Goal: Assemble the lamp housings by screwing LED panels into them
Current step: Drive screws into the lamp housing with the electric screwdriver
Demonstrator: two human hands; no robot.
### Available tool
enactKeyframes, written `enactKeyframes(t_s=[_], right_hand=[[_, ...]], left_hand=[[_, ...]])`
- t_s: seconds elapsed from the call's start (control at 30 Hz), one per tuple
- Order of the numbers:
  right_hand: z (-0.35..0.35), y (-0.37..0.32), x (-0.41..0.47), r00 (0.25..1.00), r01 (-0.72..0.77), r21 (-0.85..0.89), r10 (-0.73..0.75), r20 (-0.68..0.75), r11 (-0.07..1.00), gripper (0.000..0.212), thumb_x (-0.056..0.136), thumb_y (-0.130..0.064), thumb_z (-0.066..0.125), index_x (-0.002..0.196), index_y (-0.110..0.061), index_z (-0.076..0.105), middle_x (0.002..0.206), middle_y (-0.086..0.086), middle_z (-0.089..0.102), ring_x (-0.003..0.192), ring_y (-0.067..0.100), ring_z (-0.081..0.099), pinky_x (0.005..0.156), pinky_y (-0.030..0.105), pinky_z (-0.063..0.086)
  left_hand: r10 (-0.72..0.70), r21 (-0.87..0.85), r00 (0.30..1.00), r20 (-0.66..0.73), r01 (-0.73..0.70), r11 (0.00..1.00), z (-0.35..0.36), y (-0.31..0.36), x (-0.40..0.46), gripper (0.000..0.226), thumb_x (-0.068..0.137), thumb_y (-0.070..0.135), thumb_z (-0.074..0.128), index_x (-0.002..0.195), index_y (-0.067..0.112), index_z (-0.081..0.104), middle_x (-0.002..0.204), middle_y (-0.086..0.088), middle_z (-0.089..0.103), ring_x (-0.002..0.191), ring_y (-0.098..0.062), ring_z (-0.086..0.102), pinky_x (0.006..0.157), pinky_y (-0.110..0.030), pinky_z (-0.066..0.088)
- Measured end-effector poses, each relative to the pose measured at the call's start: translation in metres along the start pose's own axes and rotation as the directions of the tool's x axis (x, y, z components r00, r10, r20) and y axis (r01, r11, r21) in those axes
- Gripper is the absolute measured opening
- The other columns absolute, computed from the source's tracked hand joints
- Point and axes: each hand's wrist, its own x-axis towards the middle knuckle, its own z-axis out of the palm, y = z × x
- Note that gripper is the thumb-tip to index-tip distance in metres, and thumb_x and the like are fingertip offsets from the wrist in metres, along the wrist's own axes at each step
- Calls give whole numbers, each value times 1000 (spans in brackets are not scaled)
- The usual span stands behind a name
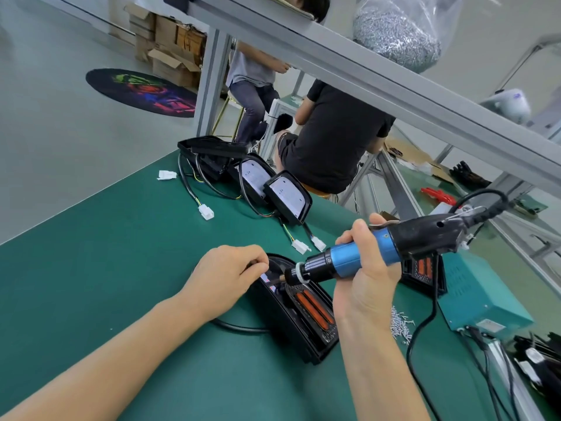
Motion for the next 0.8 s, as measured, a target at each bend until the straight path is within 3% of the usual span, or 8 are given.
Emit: enactKeyframes(t_s=[0.2, 0.4, 0.53, 0.73, 0.8], right_hand=[[0, 1, 0, 999, -45, -9, 45, -2, 999, 21, 86, 0, 65, 86, -18, 53, 62, -7, 57, 59, 11, 56, 62, 21, 51], [0, 0, 0, 999, -45, 5, 45, 4, 999, 25, 85, 1, 66, 79, -21, 56, 66, -8, 58, 60, 11, 56, 64, 23, 52], [-2, -1, -1, 998, -59, 21, 59, -6, 998, 23, 85, 0, 66, 83, -20, 55, 69, -6, 57, 61, 11, 57, 64, 22, 53], [-10, -9, -2, 993, -28, 79, 37, -113, 996, 27, 89, -1, 62, 109, -20, 58, 66, -7, 58, 57, 10, 56, 63, 21, 52], [-17, -17, -3, 986, -4, 96, 20, -167, 995, 27, 90, -2, 62, 108, -21, 59, 66, -9, 60, 58, 8, 56, 66, 21, 52]], left_hand=[[2, -11, 1000, 16, -2, 1000, -1, 0, 1, 11, 92, 24, 58, 83, 24, 65, 57, 29, 54, 58, -2, 48, 66, -27, 41], [-3, -18, 1000, 15, 4, 1000, -1, 0, 2, 11, 91, 23, 59, 82, 25, 65, 55, 21, 54, 58, -5, 49, 67, -28, 44], [3, -9, 999, 36, -3, 1000, -2, 2, 3, 11, 91, 22, 59, 82, 25, 64, 62, 36, 53, 62, 1, 50, 61, -24, 37], [-32, 15, 998, 63, 31, 999, -4, 3, 6, 16, 89, 22, 60, 75, 31, 60, 59, 36, 53, 60, 5, 49, 57, -21, 32], [-48, 35, 997, 65, 46, 998, -5, 4, 7, 16, 88, 24, 61, 75, 33, 61, 61, 36, 54, 61, 5, 50, 58, -22, 35]])
